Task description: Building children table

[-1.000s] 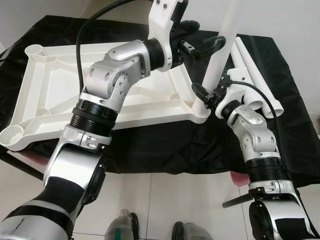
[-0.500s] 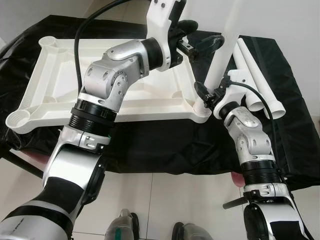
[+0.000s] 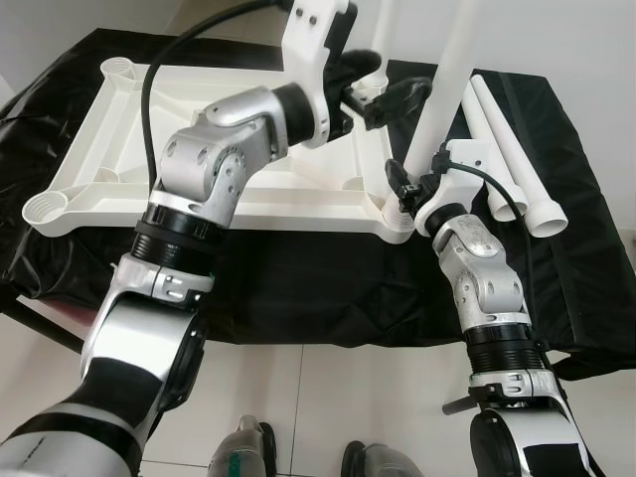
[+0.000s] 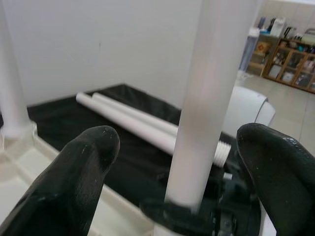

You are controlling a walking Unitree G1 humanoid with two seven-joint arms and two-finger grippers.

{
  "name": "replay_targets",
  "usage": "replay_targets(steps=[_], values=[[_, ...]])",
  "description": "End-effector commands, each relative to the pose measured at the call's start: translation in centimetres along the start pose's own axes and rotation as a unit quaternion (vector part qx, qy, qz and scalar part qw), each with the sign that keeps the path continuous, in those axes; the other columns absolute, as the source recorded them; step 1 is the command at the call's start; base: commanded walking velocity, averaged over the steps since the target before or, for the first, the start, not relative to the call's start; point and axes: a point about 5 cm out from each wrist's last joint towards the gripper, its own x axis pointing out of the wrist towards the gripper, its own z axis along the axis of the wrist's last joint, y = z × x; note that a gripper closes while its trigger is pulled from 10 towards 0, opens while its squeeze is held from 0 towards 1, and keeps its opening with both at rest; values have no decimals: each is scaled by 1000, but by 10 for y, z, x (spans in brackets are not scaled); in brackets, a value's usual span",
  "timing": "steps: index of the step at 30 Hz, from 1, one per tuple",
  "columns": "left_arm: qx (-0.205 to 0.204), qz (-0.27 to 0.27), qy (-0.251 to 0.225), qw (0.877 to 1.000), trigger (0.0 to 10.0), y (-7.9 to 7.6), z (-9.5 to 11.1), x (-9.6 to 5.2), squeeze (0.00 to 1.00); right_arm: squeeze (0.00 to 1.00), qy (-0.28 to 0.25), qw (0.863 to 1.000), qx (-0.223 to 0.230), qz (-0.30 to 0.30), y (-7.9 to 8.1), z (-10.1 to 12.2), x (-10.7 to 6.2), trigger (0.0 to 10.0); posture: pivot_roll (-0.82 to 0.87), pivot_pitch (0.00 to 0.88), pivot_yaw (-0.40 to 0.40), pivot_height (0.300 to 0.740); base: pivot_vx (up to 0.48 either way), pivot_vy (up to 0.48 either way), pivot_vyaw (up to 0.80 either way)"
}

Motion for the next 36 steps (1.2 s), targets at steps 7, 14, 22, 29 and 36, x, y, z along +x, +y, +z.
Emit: replay_targets(steps=[7,14,22,29,36], values=[[-15,81,180,980,10000,17,-89,-19,0,0,50,997,36,-38,-11,-22,-8,10000,12,134,9,740,0,0,0],[-22,130,232,964,10000,27,-113,-30,0,0,47,998,35,-38,-11,-19,-7,10000,10,139,10,740,0,0,0],[-13,155,268,951,10000,33,-130,-42,0,0,46,998,33,-40,-14,-17,-8,10000,7,144,10,740,0,0,0],[17,156,299,941,10000,33,-141,-47,0,0,46,998,32,-40,-14,-16,-8,10000,8,146,12,740,0,0,0],[36,155,321,934,10000,32,-148,-50,0,0,49,997,37,-46,-15,-19,-10,10000,7,152,14,740,0,0,0]])
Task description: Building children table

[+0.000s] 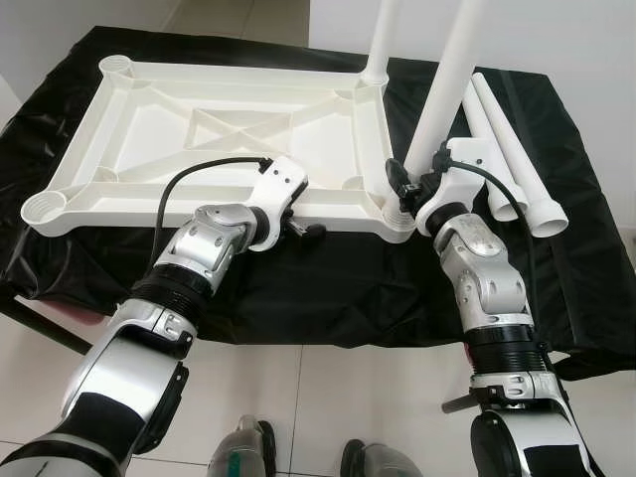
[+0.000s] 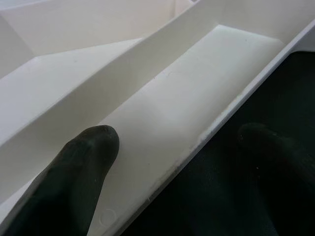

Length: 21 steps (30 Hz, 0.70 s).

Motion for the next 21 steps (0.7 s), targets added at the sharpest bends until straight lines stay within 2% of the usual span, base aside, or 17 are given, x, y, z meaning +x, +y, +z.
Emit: replay_targets(steps=[1,9,10,21], values=[[-1,35,37,999,10000,1,-19,1,0,0,47,997,45,-52,-16,-24,-10,10000,8,153,16,740,0,0,0],[1,31,33,999,10000,3,-16,-1,0,0,53,994,62,-76,-21,-32,-18,10000,8,154,24,740,0,0,0],[-1,32,26,999,10000,6,-12,-4,0,0,55,992,70,-92,-25,-38,-24,10000,8,156,30,740,0,0,0],[2,42,11,999,10000,17,-2,-12,0,0,64,987,86,-118,-30,-46,-34,10000,10,154,34,740,0,0,0]])
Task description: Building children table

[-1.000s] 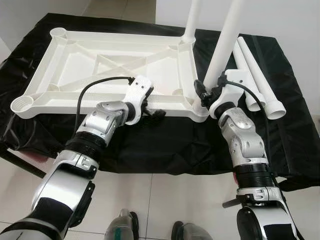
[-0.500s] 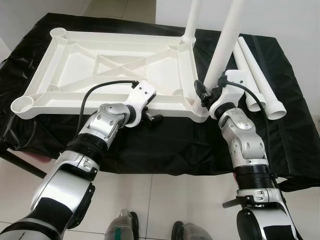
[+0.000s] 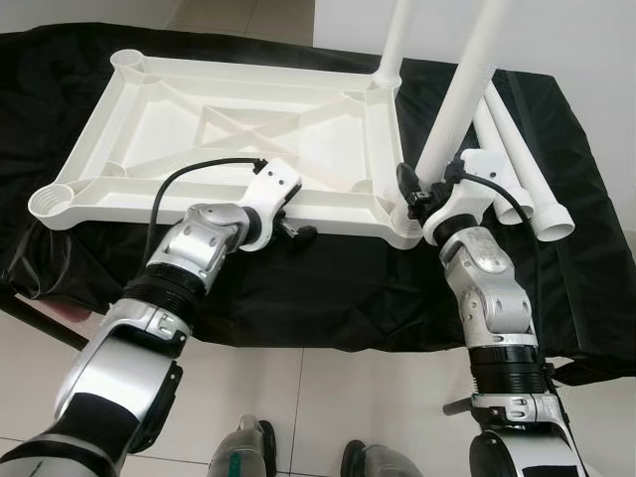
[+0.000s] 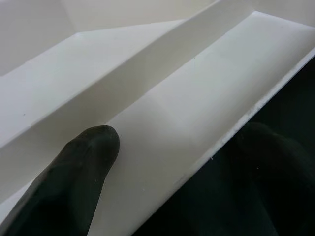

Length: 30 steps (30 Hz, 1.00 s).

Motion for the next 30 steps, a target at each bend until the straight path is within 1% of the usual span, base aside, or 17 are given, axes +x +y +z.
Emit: replay_targets(steps=[1,9,15,21,23,24,25,28,29,30], values=[[-2,18,1,1000,10000,5,0,-4,0,0,78,992,60,-84,-28,-37,-15,10000,12,153,34,740,0,0,0],[-6,23,-10,1000,10000,7,5,-10,0,0,72,990,58,-107,-24,-36,-12,10000,17,146,27,740,0,0,0],[-6,17,-15,1000,10000,4,5,-12,0,0,71,990,60,-106,-20,-35,-9,10000,19,147,27,740,0,0,0],[-12,5,-14,1000,10000,-1,2,-13,0,0,69,992,55,-92,-19,-30,-4,10000,18,151,25,740,0,0,0],[-6,-14,-14,1000,10000,-9,0,-13,0,0,68,992,51,-89,-20,-28,-1,10000,16,154,23,740,0,0,0],[-6,-14,-14,1000,10000,-9,0,-13,0,0,68,992,51,-89,-20,-28,-1,10000,16,154,23,740,0,0,0],[3,-30,-13,999,3294,-15,-3,-13,0,0,66,993,47,-85,-21,-25,1,10000,16,158,22,740,0,0,0],[7,-32,-11,999,3294,-17,-4,-12,0,0,66,993,45,-83,-22,-24,2,10000,16,158,22,740,0,0,0],[8,-38,-12,999,2588,-19,-5,-12,0,0,66,994,44,-79,-22,-24,3,10000,17,159,21,740,0,0,0],[14,-43,-8,999,863,-22,-6,-12,0,0,66,994,39,-74,-22,-22,4,10000,16,160,20,740,0,0,0]])
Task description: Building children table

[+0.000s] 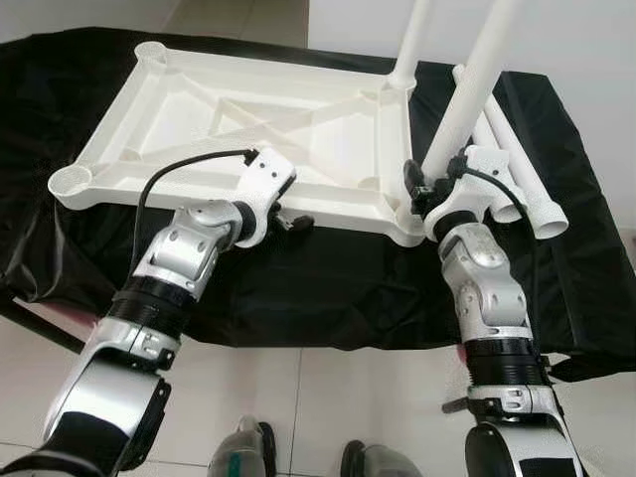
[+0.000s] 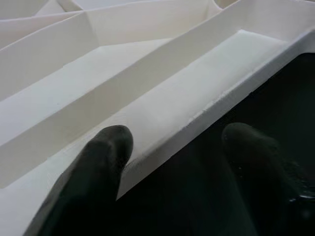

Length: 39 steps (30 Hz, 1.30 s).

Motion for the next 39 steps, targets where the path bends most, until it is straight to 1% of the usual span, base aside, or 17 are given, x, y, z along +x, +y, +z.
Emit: replay_targets(steps=[1,2,8,9,11,12,14,16,21,22,24,25,27,32,33,34,39], values=[[-1,-44,28,999,863,-12,-13,2,0,0,68,996,40,-43,-17,-27,-5,10000,16,160,20,740,0,0,0],[-4,-49,29,998,0,-14,-14,2,0,0,69,996,40,-42,-18,-26,-4,10000,14,162,20,740,0,0,0],[12,-67,43,997,0,-20,-20,2,0,0,67,996,37,-36,-18,-23,0,10000,12,166,24,740,0,0,0],[12,-70,45,996,1294,-21,-21,2,0,0,67,996,37,-35,-18,-22,1,10000,12,166,24,740,0,0,0],[11,-71,45,996,1294,-22,-21,2,0,0,67,996,37,-34,-18,-22,1,10000,12,166,24,740,0,0,0],[17,-77,47,996,0,-24,-22,1,0,0,67,996,37,-34,-18,-22,1,10000,11,167,26,740,0,0,0],[17,-85,47,995,0,-26,-23,1,0,0,67,996,39,-33,-17,-22,2,10000,12,166,27,740,0,0,0],[27,-97,52,994,0,-31,-25,0,0,0,68,996,43,-32,-16,-23,2,10000,10,168,30,740,0,0,0],[28,-99,56,993,0,-33,-27,0,0,0,69,995,53,-40,-14,-24,1,10000,9,170,31,740,0,0,0],[28,-99,56,993,431,-33,-27,0,0,0,69,995,55,-41,-14,-25,1,10000,9,170,31,740,0,0,0],[28,-100,57,993,392,-34,-27,0,0,0,69,995,59,-48,-14,-26,0,10000,10,170,30,740,0,0,0],[27,-100,57,993,980,-34,-27,0,0,0,69,994,62,-56,-14,-28,-1,10000,12,171,29,740,0,0,0],[26,-99,58,993,980,-35,-27,0,0,0,72,993,68,-66,-12,-32,-5,10000,12,171,29,740,0,0,0],[25,-99,58,993,1059,-35,-28,-1,0,0,76,992,73,-70,-11,-35,-7,10000,10,173,29,740,0,0,0],[24,-98,58,993,1686,-35,-28,-1,0,0,77,992,71,-65,-10,-35,-7,10000,10,172,30,740,0,0,0],[25,-98,58,993,1020,-35,-27,-1,0,0,77,993,71,-61,-9,-34,-7,10000,10,173,29,740,0,0,0],[25,-94,57,994,745,-33,-26,-1,0,0,76,993,66,-58,-10,-32,-6,10000,9,172,25,740,0,0,0]])
